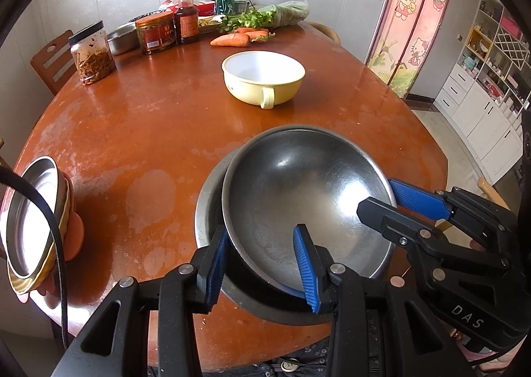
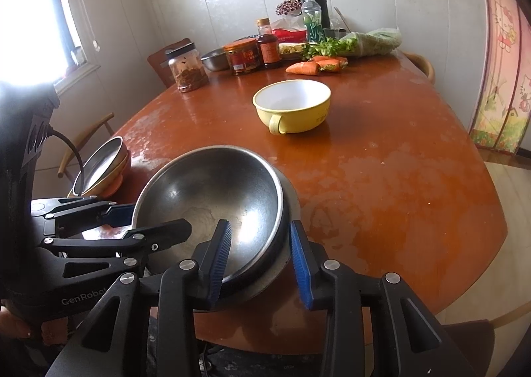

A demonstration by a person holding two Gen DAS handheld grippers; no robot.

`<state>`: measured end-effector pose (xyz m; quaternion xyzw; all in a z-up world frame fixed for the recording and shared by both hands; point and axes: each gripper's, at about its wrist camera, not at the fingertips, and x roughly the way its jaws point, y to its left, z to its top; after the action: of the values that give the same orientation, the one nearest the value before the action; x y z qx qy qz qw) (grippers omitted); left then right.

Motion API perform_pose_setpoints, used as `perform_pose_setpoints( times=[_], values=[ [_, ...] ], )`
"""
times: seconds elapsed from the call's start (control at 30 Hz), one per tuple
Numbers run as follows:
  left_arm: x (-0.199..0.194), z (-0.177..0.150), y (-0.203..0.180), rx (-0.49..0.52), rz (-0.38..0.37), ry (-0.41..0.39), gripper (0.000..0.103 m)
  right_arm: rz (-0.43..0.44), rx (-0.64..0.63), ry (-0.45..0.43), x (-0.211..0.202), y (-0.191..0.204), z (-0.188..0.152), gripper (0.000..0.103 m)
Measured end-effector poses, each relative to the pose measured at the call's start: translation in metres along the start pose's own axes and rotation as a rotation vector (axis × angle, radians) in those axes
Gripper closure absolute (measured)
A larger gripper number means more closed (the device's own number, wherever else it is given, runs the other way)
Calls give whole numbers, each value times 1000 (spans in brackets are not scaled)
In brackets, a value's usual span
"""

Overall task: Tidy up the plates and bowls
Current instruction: 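Set the mixing bowl down inside the basin and open the left tool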

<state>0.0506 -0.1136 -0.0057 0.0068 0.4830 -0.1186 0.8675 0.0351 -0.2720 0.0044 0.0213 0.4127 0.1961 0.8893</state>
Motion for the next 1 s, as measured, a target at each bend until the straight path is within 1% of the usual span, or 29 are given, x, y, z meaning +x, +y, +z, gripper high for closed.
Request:
perform_pose_setpoints(
  times=[0.23, 0.37, 0.57, 1.0],
  values=[
    [-3, 0, 3, 1, -2, -10, 62, 10, 3, 0, -1, 0, 0, 64],
    [-4, -1, 2, 2, 0, -11, 62, 14, 7, -1, -1, 0, 0, 57],
    [-7, 0, 3, 4, 6, -18, 62, 11, 9, -5, -2, 0, 0, 55],
    [-23, -2, 1, 11, 10, -70, 59, 0, 9, -21, -6, 1, 1, 51]
  ],
)
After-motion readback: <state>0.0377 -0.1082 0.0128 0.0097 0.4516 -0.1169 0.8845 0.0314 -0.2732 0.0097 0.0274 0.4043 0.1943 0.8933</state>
